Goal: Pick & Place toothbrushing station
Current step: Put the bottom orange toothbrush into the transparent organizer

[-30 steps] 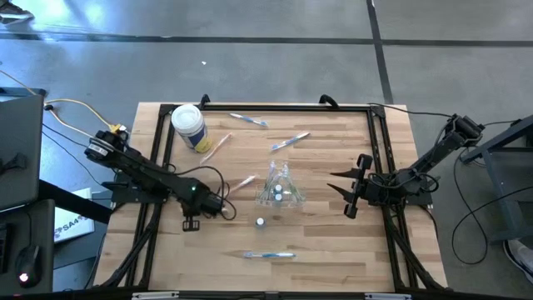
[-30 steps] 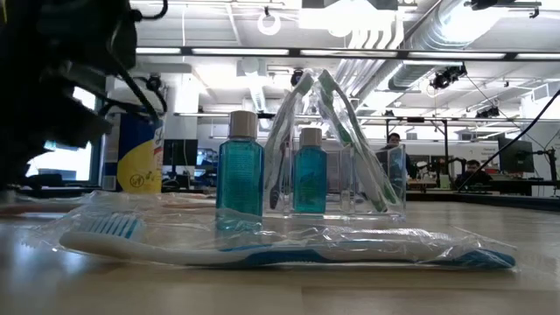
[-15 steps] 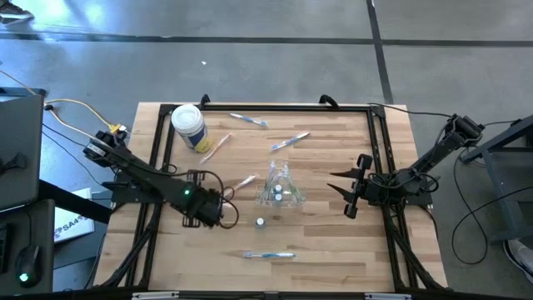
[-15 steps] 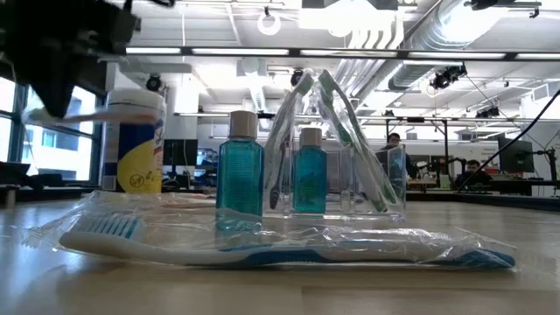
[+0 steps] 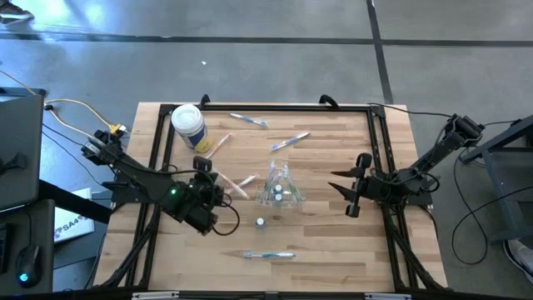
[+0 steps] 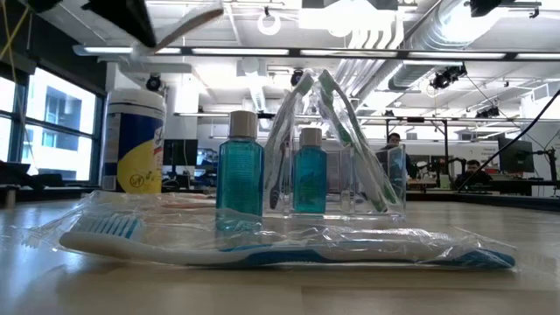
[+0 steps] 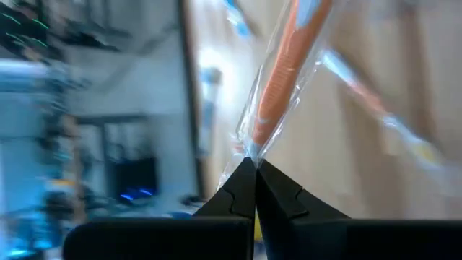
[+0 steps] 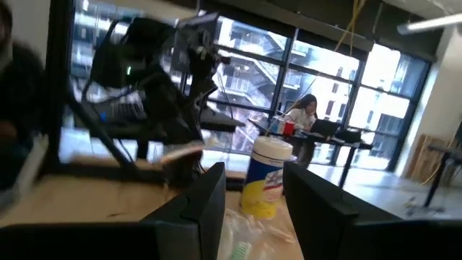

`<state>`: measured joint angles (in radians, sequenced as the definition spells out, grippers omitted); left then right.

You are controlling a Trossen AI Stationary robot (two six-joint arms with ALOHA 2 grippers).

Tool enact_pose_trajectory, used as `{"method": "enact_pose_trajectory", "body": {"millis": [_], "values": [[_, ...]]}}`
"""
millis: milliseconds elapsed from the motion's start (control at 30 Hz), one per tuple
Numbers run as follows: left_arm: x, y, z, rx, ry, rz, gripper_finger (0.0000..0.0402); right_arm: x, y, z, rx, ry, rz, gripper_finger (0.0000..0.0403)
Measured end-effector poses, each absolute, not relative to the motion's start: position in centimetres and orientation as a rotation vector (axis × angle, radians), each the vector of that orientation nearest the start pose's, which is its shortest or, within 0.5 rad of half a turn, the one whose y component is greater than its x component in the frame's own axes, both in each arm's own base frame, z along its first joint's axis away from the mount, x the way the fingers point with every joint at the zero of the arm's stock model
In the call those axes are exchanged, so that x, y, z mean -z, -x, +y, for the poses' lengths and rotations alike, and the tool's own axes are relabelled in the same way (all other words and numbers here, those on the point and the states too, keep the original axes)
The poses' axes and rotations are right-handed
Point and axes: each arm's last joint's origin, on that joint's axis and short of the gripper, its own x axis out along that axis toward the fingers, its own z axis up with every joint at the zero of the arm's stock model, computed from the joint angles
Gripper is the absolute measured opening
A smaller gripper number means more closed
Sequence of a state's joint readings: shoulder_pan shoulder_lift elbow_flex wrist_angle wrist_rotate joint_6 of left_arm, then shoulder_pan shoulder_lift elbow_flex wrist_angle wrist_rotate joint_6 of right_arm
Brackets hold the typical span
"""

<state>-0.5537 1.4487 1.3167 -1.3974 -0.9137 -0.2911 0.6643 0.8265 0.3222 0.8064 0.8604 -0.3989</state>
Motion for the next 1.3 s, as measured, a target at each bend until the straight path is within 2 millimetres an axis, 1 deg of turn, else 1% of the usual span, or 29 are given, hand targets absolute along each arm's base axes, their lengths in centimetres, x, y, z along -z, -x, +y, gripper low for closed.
{"method": "enact_pose_trajectory", "body": {"millis": [200,367,533,667,833,1000,1133,1300], "values": [[-31.4,-22.8,-10.9,-0.496,-1.083,0.943,0.0000,-26.3,-14.4,8.5,0.221,-0.055,-0.248,0.0133],[-32.4,-24.5,-11.8,-0.540,-1.264,0.837,0.0000,-26.3,-14.5,8.3,0.205,-0.122,-0.260,0.0133],[-33.7,-26.4,-12.9,-0.467,-1.326,0.755,0.0000,-26.2,-15.3,7.7,0.101,-0.119,-0.277,0.0133],[-34.4,-27.1,-13.5,-0.374,-1.382,0.708,0.0000,-26.3,-15.8,6.8,0.062,-0.149,-0.299,0.0133],[-34.6,-27.5,-13.9,-0.258,-1.429,0.663,0.0000,-26.3,-16.6,5.4,0.023,-0.191,-0.313,0.0133],[-35.0,-28.9,-14.1,-0.166,-1.456,0.563,0.0000,-25.9,-17.6,4.3,-0.028,-0.194,-0.302,0.0135],[-35.3,-30.0,-13.7,-0.105,-1.492,0.489,0.0000,-25.1,-18.6,3.8,-0.019,-0.191,-0.271,0.0160],[-34.9,-31.3,-12.6,-0.084,-1.495,0.475,0.0000,-24.2,-19.7,3.1,0.043,-0.329,-0.252,0.0216]]}}
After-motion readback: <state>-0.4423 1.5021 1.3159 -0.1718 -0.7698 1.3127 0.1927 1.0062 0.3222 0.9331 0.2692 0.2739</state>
